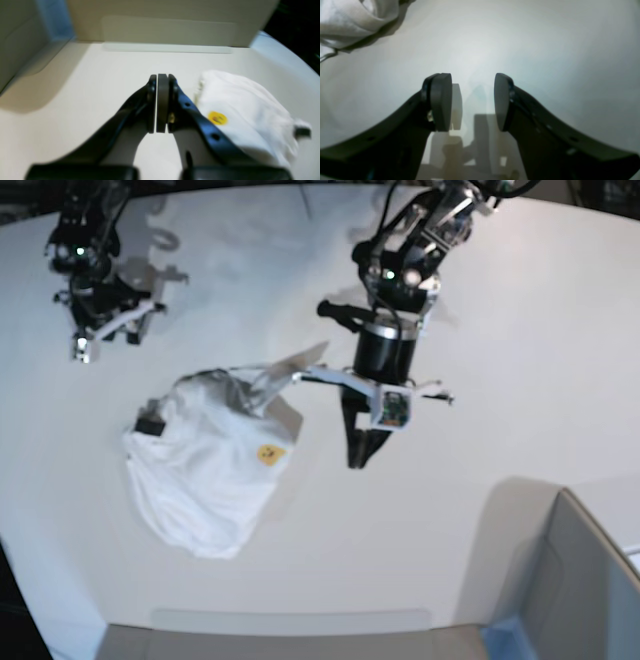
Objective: Layout the t-shirt on the table in an organized manner, then fold the t-shirt properly
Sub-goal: 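Drag the shirt fabric with the left gripper away from the bundle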
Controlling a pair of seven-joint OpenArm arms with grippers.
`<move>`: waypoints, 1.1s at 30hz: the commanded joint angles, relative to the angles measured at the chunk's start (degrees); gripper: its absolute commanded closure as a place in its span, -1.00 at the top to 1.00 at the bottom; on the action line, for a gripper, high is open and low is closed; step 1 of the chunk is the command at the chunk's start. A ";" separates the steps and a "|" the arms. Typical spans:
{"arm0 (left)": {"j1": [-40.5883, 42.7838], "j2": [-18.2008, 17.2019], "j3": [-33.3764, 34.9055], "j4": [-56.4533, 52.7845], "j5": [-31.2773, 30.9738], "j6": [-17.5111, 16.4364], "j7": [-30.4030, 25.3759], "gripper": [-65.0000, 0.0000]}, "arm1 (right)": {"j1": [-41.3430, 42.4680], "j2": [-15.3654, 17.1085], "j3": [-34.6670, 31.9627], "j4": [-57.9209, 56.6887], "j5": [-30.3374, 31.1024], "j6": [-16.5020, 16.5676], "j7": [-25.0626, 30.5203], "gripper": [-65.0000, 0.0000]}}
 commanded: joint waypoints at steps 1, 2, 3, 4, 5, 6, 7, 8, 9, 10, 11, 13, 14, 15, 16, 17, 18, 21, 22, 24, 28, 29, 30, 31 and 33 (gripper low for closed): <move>-0.06 -0.10 2.54 0.96 0.88 -0.87 -0.27 -0.69 | 0.60 0.64 0.30 0.86 0.19 0.08 1.07 -0.15; 0.46 -0.28 4.03 0.96 0.88 -1.05 1.31 -0.59 | 0.68 0.73 0.30 0.78 0.19 0.08 1.07 -0.15; 0.73 -0.19 5.35 0.96 0.88 -1.05 3.34 -0.47 | 0.68 0.82 0.30 0.78 0.19 0.08 1.07 -0.15; 0.64 -0.01 6.23 1.05 0.88 -1.05 5.71 -0.36 | 0.68 0.82 0.30 0.78 0.19 0.08 1.07 -0.15; 0.46 0.16 7.11 1.05 0.88 -1.05 7.99 -0.25 | 0.77 0.82 0.30 0.78 0.19 0.08 1.07 -0.15; 0.46 0.87 7.72 1.05 0.88 -1.05 10.02 -0.19 | 0.77 0.91 0.30 0.78 0.19 0.08 1.07 -0.15; 0.46 1.31 8.43 1.05 0.88 -1.05 11.78 -0.15 | 0.77 0.91 0.30 0.78 0.19 0.08 1.07 -0.15; 0.46 1.57 9.04 1.05 0.88 -1.05 14.06 -0.14 | 0.77 0.91 0.30 0.78 0.19 0.08 1.07 -0.15; 0.29 1.57 9.75 1.05 0.88 -1.14 15.99 -0.13 | 0.68 0.91 0.30 0.78 0.19 0.08 1.07 -0.15; -0.06 1.57 10.19 1.05 0.88 -1.14 17.40 -0.13 | 0.42 0.91 0.30 0.78 0.19 0.08 1.07 -0.15; -0.94 1.57 10.71 0.96 0.88 -1.14 18.81 -0.13 | 0.33 0.91 0.30 0.78 0.19 0.08 1.07 -0.15; -2.70 1.57 11.15 -0.27 0.70 -1.14 20.48 -0.13 | 0.16 0.82 0.30 0.78 0.19 0.08 0.98 -0.15; -3.32 1.66 11.59 -0.97 0.79 -1.14 21.01 -0.13 | -0.19 0.82 0.30 0.78 0.19 0.08 0.98 -0.15; -4.28 1.83 12.21 -1.94 0.70 -1.14 21.62 -0.13 | -0.55 0.91 0.30 0.78 0.19 0.08 0.98 -0.15; -5.43 2.18 13.00 -3.08 0.70 -1.14 22.41 -0.13 | -0.63 0.91 0.30 0.78 0.19 0.08 0.98 -0.15; -6.48 2.27 13.44 -4.14 0.70 -1.14 23.29 -0.13 | -0.63 0.91 0.39 0.78 0.19 0.08 0.98 -0.15; -7.36 2.36 13.70 -5.19 0.61 -1.14 24.17 -0.13 | -0.63 0.91 0.47 0.78 0.19 0.08 0.98 -0.15; -9.65 2.36 14.67 -8.00 0.53 -1.05 25.23 -0.13 | -1.25 0.91 0.47 0.78 0.19 0.08 0.98 -0.15; -10.09 2.36 14.58 -9.06 0.53 -1.05 25.14 -0.13 | -1.43 0.91 0.47 0.78 0.19 0.08 0.98 -0.15; -10.79 2.45 14.32 -10.82 0.53 -1.05 25.14 -0.13 | -1.43 0.91 0.47 0.78 0.19 0.08 0.98 -0.15; -13.08 2.62 14.58 -15.39 0.53 -1.05 25.05 -0.13 | -2.13 0.91 0.65 0.78 0.19 0.08 0.98 -0.15; -13.69 3.50 14.32 -17.06 0.44 -1.05 24.96 -0.13 | -2.13 0.91 0.74 0.78 0.19 0.08 0.98 -0.15; -14.22 4.12 14.32 -18.47 0.44 -1.05 24.96 -0.13 | -2.13 0.91 0.74 0.78 0.19 0.08 0.98 -0.15; -14.92 4.21 14.32 -20.05 0.44 -1.14 24.96 -0.13 | -2.13 0.91 0.83 0.78 0.19 0.08 0.98 -0.15; -15.98 4.38 14.67 -21.63 0.44 -1.22 24.96 -0.13 | -2.13 1.00 0.83 0.78 0.19 0.08 0.98 -0.15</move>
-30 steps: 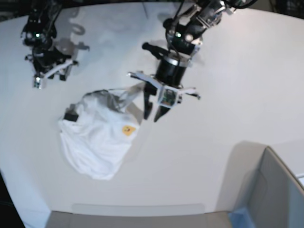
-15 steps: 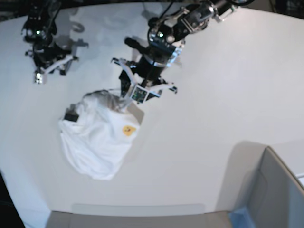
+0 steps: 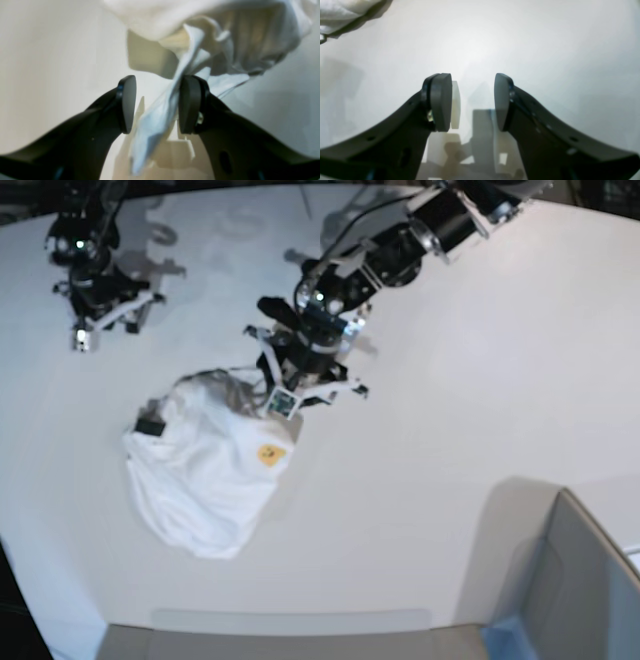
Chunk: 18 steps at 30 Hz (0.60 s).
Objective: Layout the t-shirt on the table in an organized manner, then fold the t-shirt properly
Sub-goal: 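Drag the shirt fabric with the left gripper away from the bundle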
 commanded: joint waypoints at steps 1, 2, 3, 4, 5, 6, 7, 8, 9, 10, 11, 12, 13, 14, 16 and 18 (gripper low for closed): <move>-1.47 0.54 -0.08 0.81 0.68 0.37 -1.11 -0.14 | 0.14 0.62 0.43 0.97 0.21 0.08 1.09 -0.15; -1.64 0.54 0.00 0.99 0.68 0.28 -1.11 -0.17 | 0.14 0.62 0.43 0.97 0.21 0.08 1.09 -0.15; -1.64 0.54 0.00 1.43 0.68 0.28 -1.11 -0.25 | 0.14 0.62 0.43 0.97 0.21 0.08 1.09 -0.15; -1.47 0.54 0.00 2.05 0.68 0.28 -1.11 -0.38 | 0.14 0.62 0.43 0.97 0.21 0.08 1.09 -0.15; -1.38 0.54 -0.26 2.66 0.68 0.28 -1.20 -0.55 | 0.14 0.62 0.43 0.97 0.21 0.08 1.09 -0.15; -1.47 0.62 -0.43 3.28 0.68 0.28 -1.20 -0.70 | 0.14 0.62 0.43 0.97 0.21 0.08 1.09 -0.15; -1.64 0.80 -0.26 4.16 0.68 0.28 -1.20 -0.81 | 0.23 0.62 0.43 0.97 0.21 0.08 1.09 -0.15; -1.64 0.80 -0.26 5.30 0.68 0.28 -1.20 -0.88 | 0.32 0.62 0.43 0.97 0.21 0.08 1.09 -0.15; -1.47 0.80 -0.52 6.88 0.68 0.28 -1.20 -0.93 | 0.41 0.62 0.43 0.89 0.21 0.08 1.09 -0.15; -1.38 0.80 -0.52 8.38 0.68 0.28 -1.20 -0.95 | 0.41 0.62 0.26 0.71 0.21 0.08 1.09 -0.15; -1.29 0.80 -0.61 10.22 0.68 0.55 -1.20 -0.98 | 0.50 0.62 0.17 0.45 0.21 0.08 1.09 -0.15; -1.29 0.89 -0.61 12.68 0.68 0.64 -1.20 -1.00 | 0.76 0.62 0.08 0.09 0.21 0.08 1.18 -0.15; -1.20 0.89 -0.61 14.70 0.68 0.64 -1.20 -1.00 | 1.11 0.54 0.08 -0.26 0.21 0.08 1.18 -0.15; -1.20 0.98 -0.79 16.55 0.77 0.72 -1.20 -1.00 | 1.38 0.45 0.08 -0.43 0.21 0.08 1.18 -0.15; -0.76 2.38 -2.81 19.72 0.77 0.72 -1.20 -1.00 | 1.38 0.45 0.08 -0.70 0.21 0.08 1.18 -0.15; 1.44 3.09 -5.80 21.65 0.77 0.72 -2.08 -1.00 | 1.38 0.45 0.08 -0.70 0.21 0.08 1.18 -0.15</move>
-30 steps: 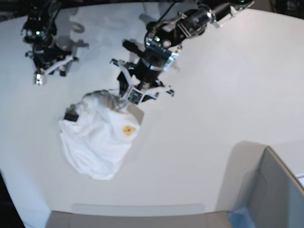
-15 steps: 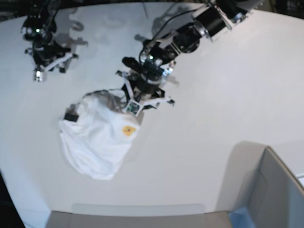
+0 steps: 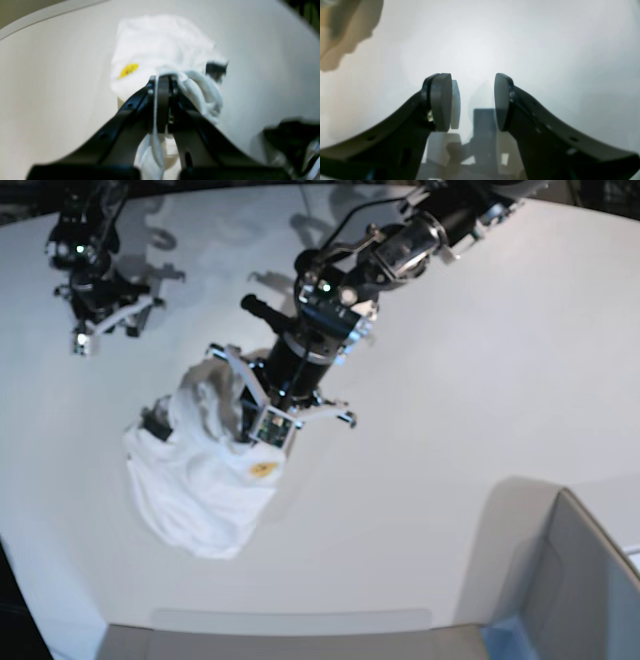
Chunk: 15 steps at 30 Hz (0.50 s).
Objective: Layout the t-shirt on the table in an organized manner, then fold the t-shirt properly
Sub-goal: 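Drag the shirt fabric with the left gripper away from the bundle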
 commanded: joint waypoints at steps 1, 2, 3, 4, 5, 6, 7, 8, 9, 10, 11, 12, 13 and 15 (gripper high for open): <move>0.46 0.00 -1.28 2.12 0.64 0.26 -2.75 -1.00 | 0.13 0.65 0.26 0.81 0.21 0.10 1.02 -0.15; 1.42 0.00 -2.07 3.52 0.64 0.26 -4.86 -1.00 | 0.13 0.73 0.26 0.81 0.21 0.10 1.02 -0.15; 2.48 0.00 -2.69 4.93 0.64 0.26 -6.09 -1.00 | 0.13 0.73 0.26 0.81 0.21 0.10 1.02 -0.15; 3.71 0.00 -3.21 6.25 0.64 0.26 -7.23 -1.00 | 0.13 0.73 0.34 0.81 0.21 0.10 1.02 -0.15; 5.03 0.00 -4.18 6.95 0.55 0.26 -9.08 -1.00 | 0.13 0.73 0.34 0.81 0.21 0.10 1.02 -0.15; 6.08 0.00 -5.15 7.13 0.55 0.35 -10.66 -1.00 | 0.22 1.00 0.34 0.81 0.21 0.10 1.02 -0.15; 7.31 0.09 -6.55 7.13 0.55 0.53 -13.12 -1.00 | 0.39 1.44 0.17 0.81 0.21 0.10 1.02 -0.15; 8.72 0.09 -8.66 7.13 0.55 2.02 -16.81 -1.00 | 0.57 1.79 0.17 0.81 0.21 0.10 1.02 -0.15; 10.48 0.09 -10.95 7.13 0.55 4.84 -20.59 -1.00 | 0.57 1.88 0.17 0.72 0.21 0.10 1.02 -0.15; 12.33 0.09 -13.76 7.13 0.55 8.53 -24.72 -1.00 | 0.57 1.88 0.17 0.81 0.21 0.10 1.02 -0.15; 13.91 -0.08 -16.93 7.13 0.55 12.57 -28.33 -1.00 | 0.57 1.88 0.34 0.99 0.21 0.10 1.02 -0.15; 14.87 -0.26 -19.92 7.04 0.55 15.12 -30.70 -1.00 | 0.57 1.88 0.43 0.99 0.21 0.10 1.02 -0.15; 15.58 -0.44 -23.26 6.95 0.46 17.06 -30.97 -1.00 | 0.57 1.88 0.43 0.99 0.21 0.10 1.02 -0.15; 16.11 -0.88 -30.64 5.11 -1.30 17.58 -27.19 -1.00 | 0.57 1.88 0.52 0.99 0.21 0.10 1.02 -0.15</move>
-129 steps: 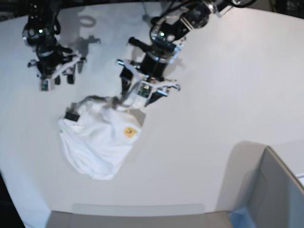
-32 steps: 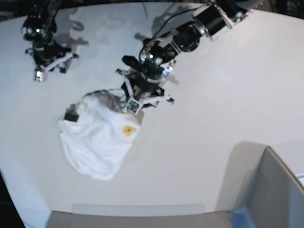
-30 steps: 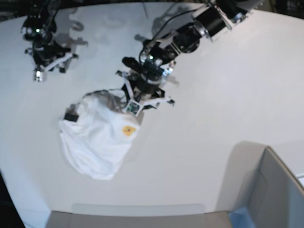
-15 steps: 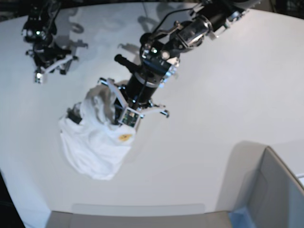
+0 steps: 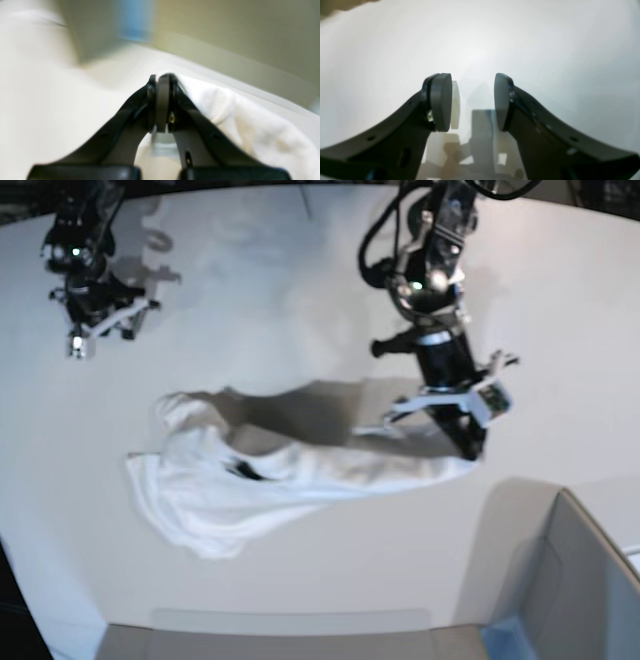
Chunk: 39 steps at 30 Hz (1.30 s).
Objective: Layout the t-shirt on the table in an organized manner, then fold the t-shirt properly
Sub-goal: 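Drag the shirt fabric with the left gripper away from the bundle, then release the shirt with the left gripper and lift it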
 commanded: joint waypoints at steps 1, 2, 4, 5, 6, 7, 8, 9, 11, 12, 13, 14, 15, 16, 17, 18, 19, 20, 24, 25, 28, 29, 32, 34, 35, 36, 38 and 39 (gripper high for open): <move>-0.79 0.48 -2.55 -0.03 -1.24 -0.84 1.17 -1.00 | 0.35 0.63 0.41 1.07 0.21 0.08 1.09 -0.15; -0.79 0.22 -4.83 -0.56 -3.09 -0.93 4.34 -1.00 | 0.35 0.63 0.41 1.07 0.21 0.08 1.09 -0.15; -0.79 0.04 -6.42 -0.47 -6.16 -3.30 11.37 -1.00 | 0.44 0.63 0.32 1.07 0.21 0.08 1.09 -0.15; -0.88 -0.57 -6.42 -0.21 -7.13 -5.06 14.01 -1.00 | 0.97 0.63 0.23 1.07 0.21 0.08 1.09 -0.15; -0.88 -0.84 -5.98 -0.12 -7.83 -7.17 16.38 -1.00 | 1.32 0.63 0.15 1.07 0.21 0.08 1.09 -0.15; -0.88 -0.93 -5.01 -0.21 -8.10 -8.84 18.41 -1.00 | 1.41 0.63 0.06 0.99 0.21 0.08 1.09 -0.15; -0.88 -0.93 -4.22 -0.21 -8.10 -9.81 20.08 -1.00 | 1.58 0.63 -0.03 0.99 0.21 0.08 1.09 -0.15; -0.79 -1.10 -3.43 -0.21 -8.19 -10.34 21.48 -1.00 | 1.85 0.54 -0.03 0.99 0.21 0.08 1.09 -0.15; -0.53 -1.19 -2.37 -0.21 -8.10 -10.34 24.03 -0.88 | 2.37 0.45 -0.12 0.99 0.21 0.08 1.00 -0.15; -0.44 -1.19 -1.93 -0.21 -8.10 -10.34 25.17 -0.82 | 2.37 0.37 -0.12 0.99 0.21 0.08 1.00 -0.15; -0.44 -1.28 -1.93 -0.21 -8.10 -10.34 26.49 -0.75 | 2.37 0.45 -0.12 0.99 0.21 0.08 1.00 -0.15; -0.44 -1.28 -1.93 -0.21 -8.01 -10.34 27.64 -0.70 | 2.37 0.54 -0.12 0.99 0.21 0.08 1.00 -0.15; -0.53 -1.37 -1.93 -0.21 -8.01 -10.34 28.87 -0.66 | 2.28 0.63 -0.12 0.99 0.21 0.08 1.00 -0.15; -0.61 -1.98 -1.93 -0.21 -8.01 -10.34 30.71 -0.61 | 2.11 0.63 -0.12 0.99 0.21 0.08 1.00 -0.15; -0.79 -3.48 -1.93 -0.21 -8.01 -10.34 32.82 -0.56 | 2.02 0.63 -0.12 0.99 0.21 0.08 1.00 -0.15; -0.97 -4.62 -1.41 -0.21 -8.01 -10.34 34.41 -0.53 | 1.93 0.63 -0.12 0.99 0.21 0.08 1.00 -0.15; -1.67 -5.67 -0.79 -0.30 -8.01 -10.34 35.64 -0.49 | 1.85 0.63 -0.12 0.99 0.21 0.08 1.00 -0.15; -2.64 -6.99 -0.61 -0.39 -8.01 -10.25 37.22 -0.46 | 1.85 0.63 -0.12 0.99 0.21 0.08 1.00 -0.15; -2.90 -11.56 -0.35 -0.47 -5.81 -10.25 38.19 -0.38 | 0.97 0.63 -0.03 0.99 0.21 0.08 1.00 -0.15; -2.81 -12.62 0.09 -0.47 -3.53 -10.25 38.01 -0.38 | 0.79 0.63 -0.03 0.99 0.21 0.08 1.00 -0.15; -3.16 -15.87 4.92 -0.47 5.09 -10.25 38.01 -0.37 | 0.70 0.63 -0.03 0.99 0.21 0.08 1.00 -0.15; -3.16 -17.01 7.65 -0.47 8.61 -10.25 38.01 -0.37 | 0.70 0.63 -0.03 0.99 0.21 0.08 1.00 -0.15; -4.75 -19.04 16.44 -0.47 19.68 -10.25 37.92 -0.37 | 0.61 0.54 -0.03 0.99 0.21 0.08 1.00 -0.15; -4.75 -19.04 21.10 -0.56 25.75 -10.25 37.92 -0.31 | 0.61 0.54 -0.03 0.99 0.21 0.08 0.91 -0.15; -4.75 -19.04 22.59 -0.56 28.03 -10.25 37.92 -0.26 | 0.61 0.54 -0.03 0.99 0.21 0.08 0.91 -0.15; -4.75 -18.95 24.18 -0.56 30.06 -10.25 37.83 -0.22 | 0.61 0.45 -0.03 0.99 0.21 0.08 0.91 -0.15; -4.75 -18.86 26.11 -0.56 31.64 -10.25 37.39 -0.14 | 0.61 0.28 -0.03 0.99 0.21 0.08 0.91 -0.15; -4.75 -18.86 26.64 -0.56 31.73 -10.25 37.22 -0.11 | 0.61 0.28 -0.03 0.99 0.21 0.08 0.91 -0.15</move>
